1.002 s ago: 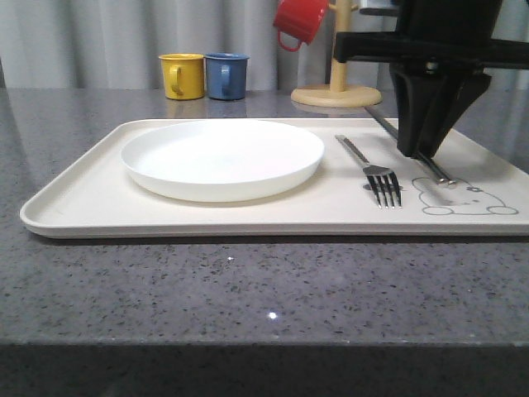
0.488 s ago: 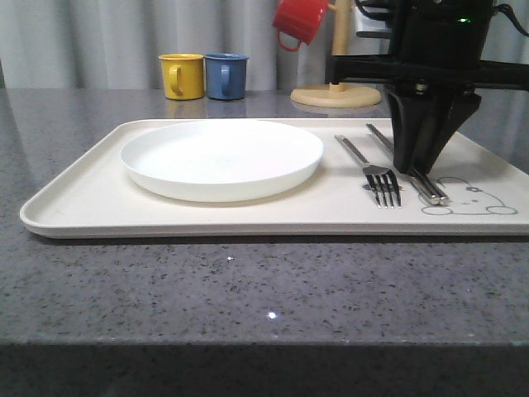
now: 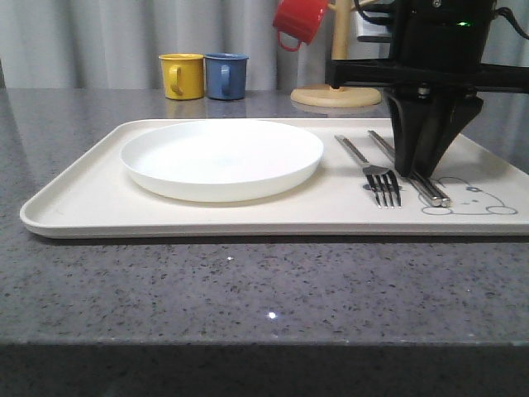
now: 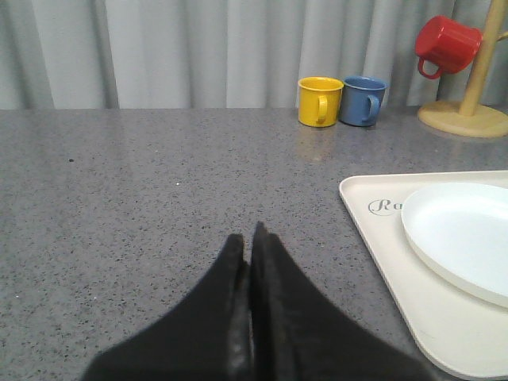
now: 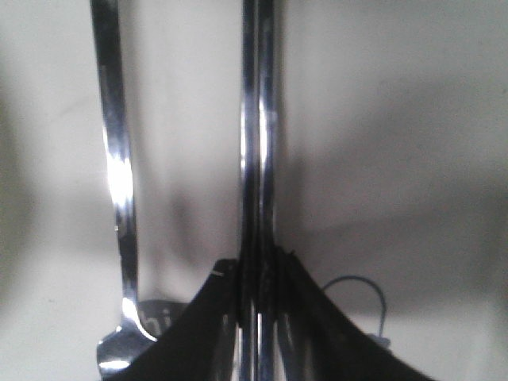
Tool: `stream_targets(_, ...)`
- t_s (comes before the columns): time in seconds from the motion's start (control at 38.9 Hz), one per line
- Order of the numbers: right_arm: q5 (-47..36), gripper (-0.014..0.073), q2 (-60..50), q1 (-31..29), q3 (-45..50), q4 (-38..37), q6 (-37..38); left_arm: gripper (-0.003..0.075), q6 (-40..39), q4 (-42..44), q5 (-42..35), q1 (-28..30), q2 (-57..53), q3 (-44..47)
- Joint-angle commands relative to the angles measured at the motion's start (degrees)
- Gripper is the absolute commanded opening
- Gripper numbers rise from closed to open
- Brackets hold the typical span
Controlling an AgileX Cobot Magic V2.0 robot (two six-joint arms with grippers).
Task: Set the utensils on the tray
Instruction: 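Lower the chopsticks beside the fork and open the right gripper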
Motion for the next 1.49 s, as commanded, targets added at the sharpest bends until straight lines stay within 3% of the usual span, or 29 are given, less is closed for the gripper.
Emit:
stream_targets(0.0, -0.30, 0.0204, -2.76, -0.16, -2.62, -0.82, 0.22, -0.0018, -0.58, -0.48, -4.73, 0.19, 0.64, -1.48)
stream_targets(0.39, 8.72, 0.0206, -4.48, -2.25, -16.19, -12.70, 0.01, -0.0018, -0.58, -0.48, -4.73, 0.19, 0.64, -1.48)
stream_targets(0.62, 8.85, 0.0206, -5.44, -10.58, -15.75, -8.55, -7.59, -0.0018, -0.58, -0.48, -4.73, 0.19, 0.64, -1.48)
stream_targets(0.8, 8.85, 0.0215, -6.95, -20.46, -15.22, -3.43, -15.31, -0.0018, -0.58, -0.48, -4.73, 0.19, 0.64, -1.48)
stream_targets(1.0, 8.85, 0.0411, -7.51, -29.97, -14.48, -3.13, -18.34, -0.0018, -0.58, -0.48, -4.73, 0.19, 0.64, -1.48)
stream_targets(1.08, 8.85, 0.0423, -7.51, -32.81, -14.12, -3.13, -20.27, -0.0018, -0.58, -0.48, -4.73, 0.19, 0.64, -1.48)
stream_targets(1.28, 8.85, 0.0421, -7.39, -37.60, -11.58, -3.31, -26.42, -0.0018, -0.58, -0.48, -4.73, 0.19, 0.64, -1.48)
stream_targets(1.46, 8.85, 0.0421, -5.44, -39.16, -9.36, -3.31, -27.09, -0.0018, -0.58, -0.48, -4.73, 0.19, 0.64, -1.48)
